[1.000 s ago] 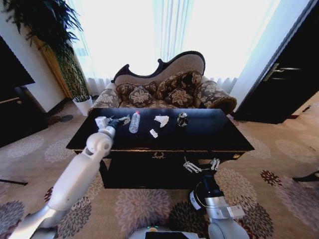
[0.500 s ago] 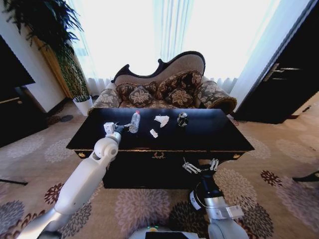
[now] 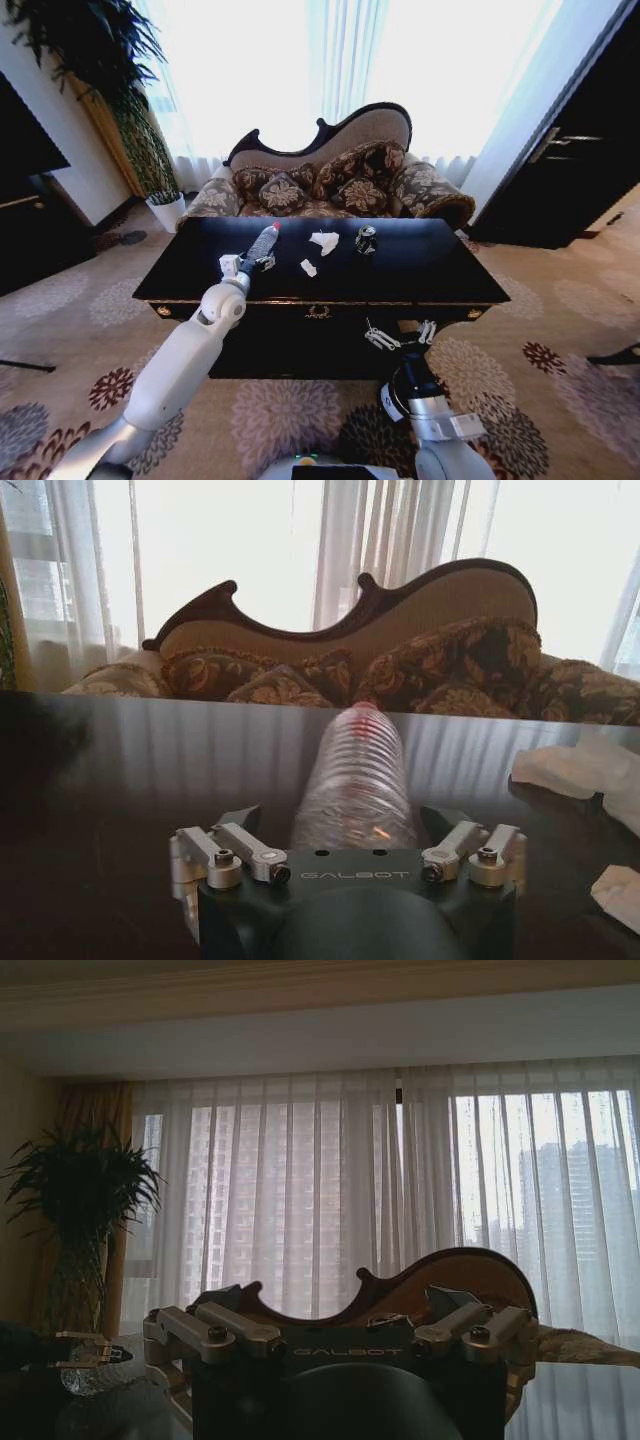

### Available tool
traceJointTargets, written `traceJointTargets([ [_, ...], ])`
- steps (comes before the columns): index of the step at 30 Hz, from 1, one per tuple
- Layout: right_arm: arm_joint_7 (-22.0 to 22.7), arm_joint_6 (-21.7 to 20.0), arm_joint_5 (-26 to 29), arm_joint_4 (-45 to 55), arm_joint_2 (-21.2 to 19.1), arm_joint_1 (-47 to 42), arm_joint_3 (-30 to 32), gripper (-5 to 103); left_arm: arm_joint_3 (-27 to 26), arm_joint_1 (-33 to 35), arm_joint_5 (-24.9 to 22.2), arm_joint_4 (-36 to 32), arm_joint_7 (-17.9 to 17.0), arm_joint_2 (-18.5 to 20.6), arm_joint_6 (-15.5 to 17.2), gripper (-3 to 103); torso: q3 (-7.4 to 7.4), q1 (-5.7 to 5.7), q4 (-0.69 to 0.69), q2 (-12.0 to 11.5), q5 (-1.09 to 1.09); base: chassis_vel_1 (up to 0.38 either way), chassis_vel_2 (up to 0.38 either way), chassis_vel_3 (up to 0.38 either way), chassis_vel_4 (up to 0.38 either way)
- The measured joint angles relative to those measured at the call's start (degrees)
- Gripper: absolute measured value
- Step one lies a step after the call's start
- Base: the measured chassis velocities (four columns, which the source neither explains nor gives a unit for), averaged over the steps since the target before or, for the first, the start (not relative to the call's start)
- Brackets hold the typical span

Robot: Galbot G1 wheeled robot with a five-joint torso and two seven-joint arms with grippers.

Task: Move to the front of the table and place the trash on the table into the trash bin.

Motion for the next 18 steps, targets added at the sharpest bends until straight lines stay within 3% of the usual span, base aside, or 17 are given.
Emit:
traceJointTargets([
  [4,0.0,0.0,0.0,-0.1,0.0,0.1,0.0,100,-0.3,0.5,0.2,-0.3,0.8,0.1,-0.9,70,0.00,0.00,0.00,0.0,0.00,0.000,0.000,0.000,0.000],
  [8,0.0,0.0,0.0,-0.1,0.0,0.1,-0.1,100,-0.9,1.2,0.2,-1.1,1.2,0.4,-1.4,64,0.00,0.00,0.00,0.0,0.00,0.000,0.000,0.000,0.000],
  [11,0.0,0.0,0.0,-0.1,0.1,-0.1,-0.5,100,-2.0,2.9,0.4,-2.7,1.8,1.0,-2.1,48,0.00,0.00,0.00,0.0,0.00,0.000,0.000,0.000,0.000],
  [14,0.0,-0.1,0.2,0.1,0.0,-0.4,-0.7,100,-3.5,4.7,0.8,-4.5,2.4,1.5,-2.9,42,0.00,0.00,0.00,0.0,-0.01,0.000,0.000,0.000,0.000],
  [18,-1.1,-0.5,3.8,0.5,-0.8,-0.1,-0.9,100,-8.1,10.2,4.1,-10.2,6.1,2.2,-6.5,34,0.00,0.00,0.00,0.0,0.00,0.000,0.000,0.000,0.000],
])
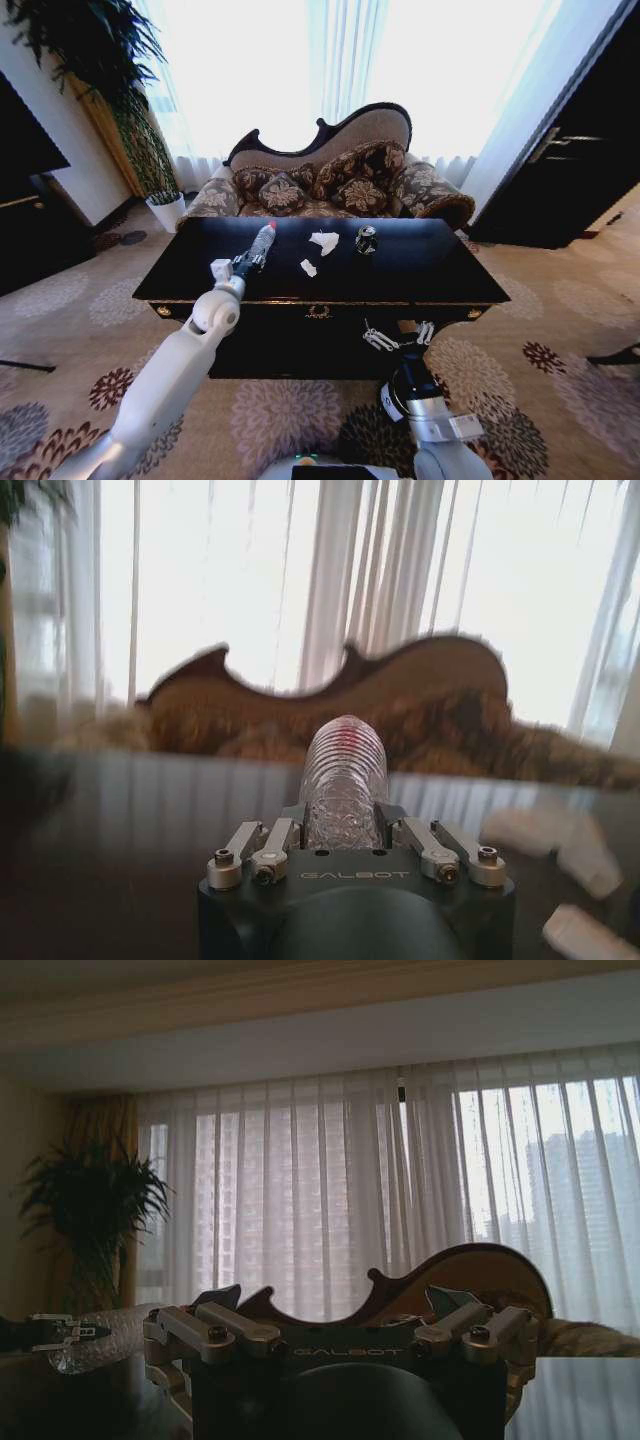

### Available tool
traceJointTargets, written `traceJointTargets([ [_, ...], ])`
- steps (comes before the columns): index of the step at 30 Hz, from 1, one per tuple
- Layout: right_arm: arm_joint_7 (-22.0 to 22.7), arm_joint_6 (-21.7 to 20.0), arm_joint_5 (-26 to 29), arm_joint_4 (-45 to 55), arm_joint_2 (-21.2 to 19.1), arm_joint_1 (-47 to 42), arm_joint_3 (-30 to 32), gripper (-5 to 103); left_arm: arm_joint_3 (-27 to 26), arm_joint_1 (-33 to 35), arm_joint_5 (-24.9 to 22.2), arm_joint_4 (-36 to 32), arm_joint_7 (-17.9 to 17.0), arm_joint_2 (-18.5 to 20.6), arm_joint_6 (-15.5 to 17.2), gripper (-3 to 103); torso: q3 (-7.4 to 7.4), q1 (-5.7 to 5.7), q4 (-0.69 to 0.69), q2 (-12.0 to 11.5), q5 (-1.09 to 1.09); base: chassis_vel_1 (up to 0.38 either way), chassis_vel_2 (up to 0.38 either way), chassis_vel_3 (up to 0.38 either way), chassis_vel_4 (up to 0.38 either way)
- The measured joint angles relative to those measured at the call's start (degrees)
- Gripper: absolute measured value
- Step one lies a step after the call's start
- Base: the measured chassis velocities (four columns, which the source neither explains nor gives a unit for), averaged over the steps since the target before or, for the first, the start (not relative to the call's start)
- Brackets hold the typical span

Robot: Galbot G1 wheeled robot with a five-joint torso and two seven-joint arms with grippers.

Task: Move to the front of the table and place the trash on the table into the trash bin.

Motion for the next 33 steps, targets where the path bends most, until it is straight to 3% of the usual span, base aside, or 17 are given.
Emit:
traceJointTargets([
  [2,-0.6,-0.3,2.2,0.2,-0.3,0.0,-0.3,100,-1.3,1.5,1.5,-1.5,1.4,0.2,-1.3,34,0.00,0.00,0.01,0.0,-0.01,0.000,0.000,0.000,0.000],
  [4,-1.5,-1.2,6.9,0.5,-0.8,-0.2,-0.9,100,-3.5,4.6,5.1,-4.4,5.5,0.5,-4.5,34,-0.01,0.00,0.00,0.0,0.00,0.000,0.000,0.000,0.000],
  [6,-2.3,-2.2,12.8,0.8,-1.2,-0.5,-1.7,100,-5.0,7.3,9.9,-6.3,12.7,0.8,-9.0,34,0.00,0.00,0.01,0.0,-0.01,0.000,0.000,0.000,0.000],
  [7,-2.3,-2.2,12.8,0.8,-1.2,-0.5,-1.7,100,-5.0,7.3,9.9,-6.3,12.7,0.8,-9.0,34,0.00,0.00,0.01,0.0,-0.01,0.000,0.000,0.000,0.000],
  [10,-2.6,-5.1,21.2,1.7,-1.6,-0.7,-2.7,100,-5.6,11.1,18.7,-7.3,22.3,1.3,-19.8,34,-0.01,0.00,0.00,0.0,-0.01,0.000,0.000,0.000,0.000],
  [12,-2.6,-5.8,22.9,1.8,-1.7,-0.7,-2.9,100,-5.4,11.5,19.8,-7.4,23.2,1.3,-21.7,34,0.00,-0.01,0.00,0.0,0.00,0.000,0.000,0.000,0.000],
  [13,-2.6,-6.9,25.8,2.1,-1.9,-0.7,-3.2,100,-4.9,12.4,22.0,-7.4,25.1,1.1,-25.5,34,0.00,0.00,0.01,0.0,0.00,0.000,0.000,0.000,0.000],
  [16,-3.6,-8.2,32.7,2.8,-2.5,-0.8,-4.2,100,-3.7,13.6,25.6,-7.2,28.7,0.3,-31.6,34,0.00,0.00,0.00,0.0,0.00,0.000,0.000,0.000,0.000],
  [23,-5.7,-8.4,41.8,4.4,-2.8,-0.4,-5.4,100,-1.1,15.9,30.6,-8.5,36.3,-0.7,-36.8,34,0.00,0.00,0.00,0.0,0.00,0.000,0.000,0.000,0.000],
  [28,-5.4,-8.4,41.3,4.6,-3.0,0.2,-4.9,100,2.6,15.6,35.9,-10.6,37.1,-0.1,-37.2,34,0.00,0.00,0.00,0.0,0.00,0.000,0.000,0.000,0.000],
  [33,-4.7,-8.5,39.4,4.5,-3.4,0.9,-4.3,100,6.0,13.8,37.6,-10.5,37.1,2.2,-37.1,34,0.00,0.00,0.00,0.0,0.00,0.000,0.000,0.000,0.000],
])
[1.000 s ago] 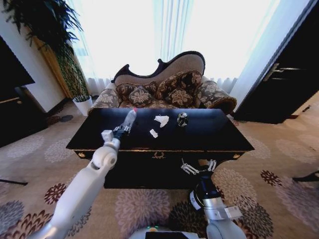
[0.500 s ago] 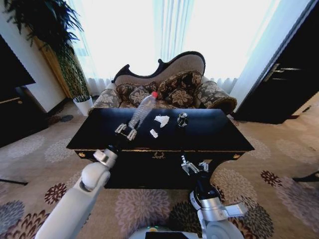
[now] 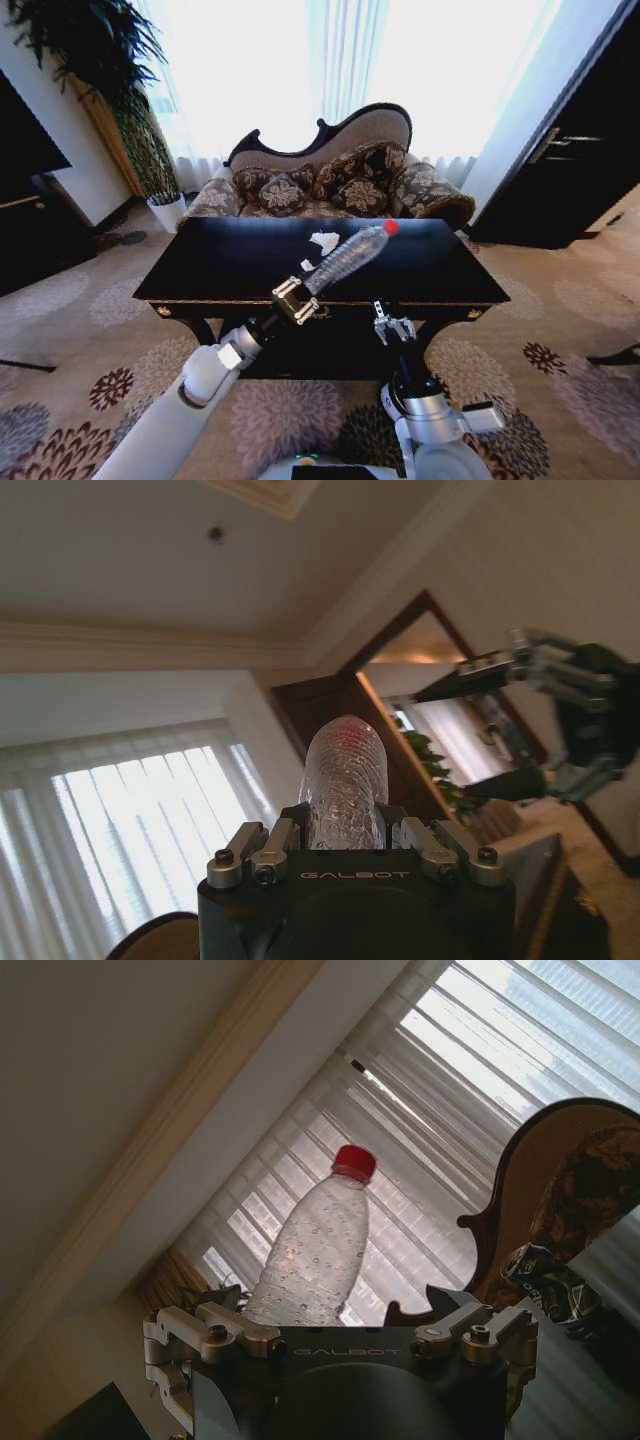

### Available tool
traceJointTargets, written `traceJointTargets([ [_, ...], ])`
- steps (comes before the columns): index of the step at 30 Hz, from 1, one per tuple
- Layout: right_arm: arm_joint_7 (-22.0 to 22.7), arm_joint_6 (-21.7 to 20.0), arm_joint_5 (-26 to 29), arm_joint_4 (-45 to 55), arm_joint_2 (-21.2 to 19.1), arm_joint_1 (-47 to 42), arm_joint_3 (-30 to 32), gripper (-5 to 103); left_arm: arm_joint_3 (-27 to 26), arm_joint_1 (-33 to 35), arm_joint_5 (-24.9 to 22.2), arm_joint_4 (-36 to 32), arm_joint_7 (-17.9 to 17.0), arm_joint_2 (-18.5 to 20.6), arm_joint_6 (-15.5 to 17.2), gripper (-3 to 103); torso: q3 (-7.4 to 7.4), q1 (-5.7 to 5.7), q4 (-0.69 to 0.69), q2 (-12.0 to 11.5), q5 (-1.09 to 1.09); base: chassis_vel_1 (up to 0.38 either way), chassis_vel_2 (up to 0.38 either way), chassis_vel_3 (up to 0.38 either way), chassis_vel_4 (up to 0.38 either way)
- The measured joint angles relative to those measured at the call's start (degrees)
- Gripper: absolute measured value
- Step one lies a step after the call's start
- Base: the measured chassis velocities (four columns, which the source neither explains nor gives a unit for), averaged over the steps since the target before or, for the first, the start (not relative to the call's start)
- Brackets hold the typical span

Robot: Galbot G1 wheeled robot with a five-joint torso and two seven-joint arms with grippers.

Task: Move to the front of the table and place the trash on the table into the trash bin.

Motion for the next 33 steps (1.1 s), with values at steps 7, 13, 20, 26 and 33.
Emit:
traceJointTargets([
  [7,0.5,0.0,-0.1,-1.2,-1.7,1.1,0.8,100,3.7,-2.4,-1.5,0.5,1.9,3.4,-0.6,34,0.00,0.00,0.00,0.0,0.00,0.000,0.000,0.000,0.000],
  [13,1.4,-0.3,-0.8,-3.4,-3.5,3.4,1.0,100,5.1,-3.9,-2.8,0.4,3.0,4.8,-0.7,34,0.00,0.00,0.00,0.0,0.00,0.000,0.000,0.000,0.000],
  [20,2.3,-1.3,1.6,-4.4,-4.3,4.7,1.1,100,6.9,-4.1,-4.2,1.7,3.9,5.3,-1.0,34,0.00,0.00,0.00,0.0,0.00,0.000,0.000,0.000,0.000],
  [26,2.2,-1.3,2.4,-5.1,-4.1,4.9,1.0,100,7.5,-4.2,-4.2,2.4,4.7,5.0,-1.3,34,0.00,0.00,0.00,0.0,0.00,0.000,0.000,0.000,0.000],
  [33,1.1,-0.5,3.7,-5.5,-3.8,4.8,1.1,76,6.9,-3.5,-4.4,3.1,5.7,5.0,-1.8,34,0.00,0.00,0.00,0.0,0.00,0.000,0.000,0.000,0.000],
])
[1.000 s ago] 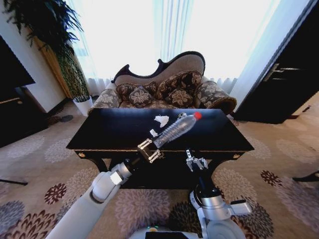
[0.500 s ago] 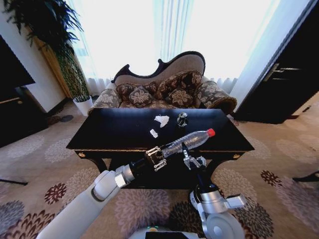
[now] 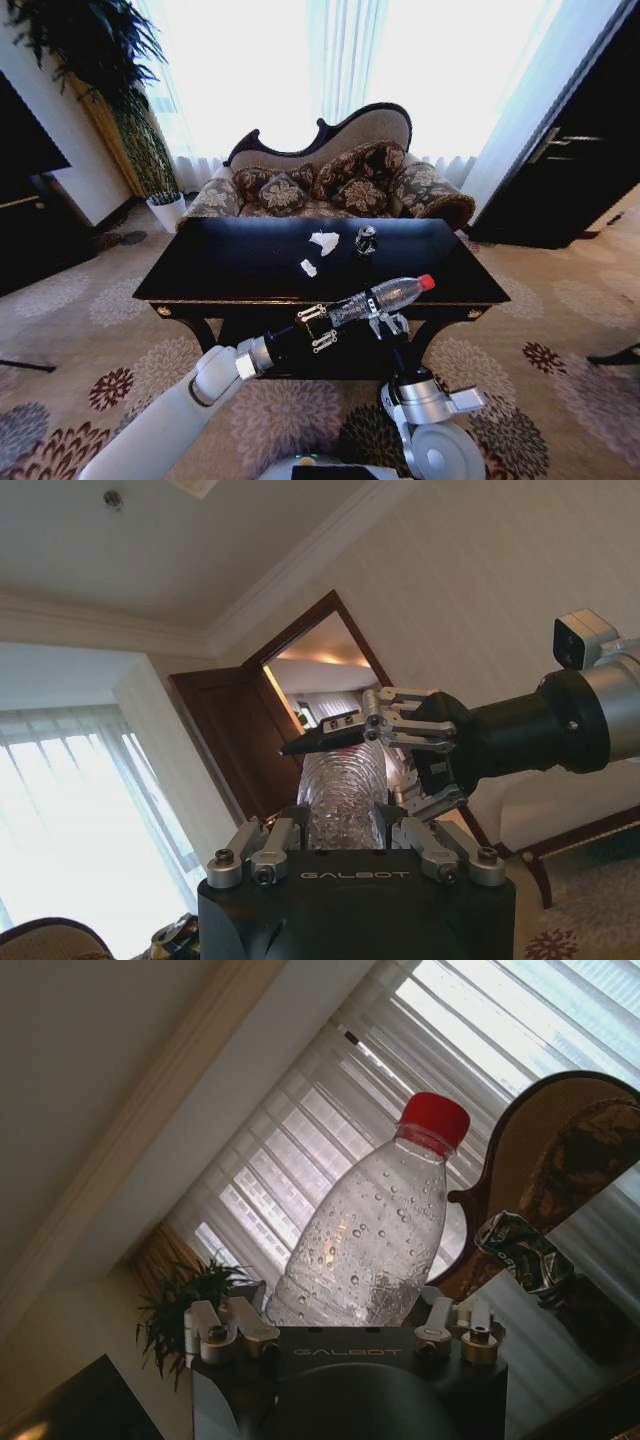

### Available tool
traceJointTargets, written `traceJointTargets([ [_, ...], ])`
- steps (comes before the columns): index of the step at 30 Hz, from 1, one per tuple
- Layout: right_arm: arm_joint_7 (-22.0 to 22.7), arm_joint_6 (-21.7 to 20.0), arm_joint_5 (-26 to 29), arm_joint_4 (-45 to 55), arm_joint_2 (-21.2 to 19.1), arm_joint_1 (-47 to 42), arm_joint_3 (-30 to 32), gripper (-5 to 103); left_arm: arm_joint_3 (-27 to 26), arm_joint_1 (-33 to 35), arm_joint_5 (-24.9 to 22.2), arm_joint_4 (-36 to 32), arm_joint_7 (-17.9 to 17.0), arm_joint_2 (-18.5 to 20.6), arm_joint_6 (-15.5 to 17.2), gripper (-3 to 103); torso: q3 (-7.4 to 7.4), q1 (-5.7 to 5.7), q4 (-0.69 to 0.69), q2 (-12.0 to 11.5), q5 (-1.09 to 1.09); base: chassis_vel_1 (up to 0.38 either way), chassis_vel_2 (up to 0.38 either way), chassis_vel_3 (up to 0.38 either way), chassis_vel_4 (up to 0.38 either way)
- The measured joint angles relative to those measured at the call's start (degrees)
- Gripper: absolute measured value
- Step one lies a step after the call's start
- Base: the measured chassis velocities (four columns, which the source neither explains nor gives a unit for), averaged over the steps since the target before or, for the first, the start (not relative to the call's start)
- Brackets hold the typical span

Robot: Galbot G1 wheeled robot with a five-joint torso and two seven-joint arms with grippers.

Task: Move to the front of the table and place the trash on the table into the trash bin.

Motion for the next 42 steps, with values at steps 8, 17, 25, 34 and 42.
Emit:
traceJointTargets([
  [8,-1.4,0.6,0.3,-0.1,0.1,-0.2,0.2,52,-1.5,0.9,-0.4,-0.1,0.4,0.2,-0.4,34,0.00,0.00,0.00,0.0,0.00,0.000,0.000,0.000,0.000],
  [17,-2.8,2.0,0.9,0.3,-0.1,-1.1,1.1,32,-3.9,2.6,-2.1,-0.9,-0.1,-0.3,0.7,40,0.00,0.00,0.00,0.0,0.00,0.000,0.000,0.000,0.000],
  [25,-3.4,3.1,0.5,-1.6,-1.3,0.5,4.6,25,-8.4,5.0,-4.8,-1.8,-0.7,-2.5,0.8,74,0.00,0.00,0.00,0.0,0.00,0.000,0.000,0.000,0.000],
  [34,-8.8,5.3,2.2,-4.9,-2.6,2.2,11.3,25,-14.8,7.9,-9.1,-4.2,-0.1,-5.2,0.2,100,0.00,0.00,0.00,0.0,0.00,0.000,0.000,0.000,0.000],
  [42,-15.6,9.3,1.4,-12.0,-4.5,2.5,18.8,25,-19.2,9.8,-15.7,-8.8,0.4,-7.2,1.1,100,0.00,0.00,0.00,0.0,0.01,0.000,0.000,0.000,0.000],
])
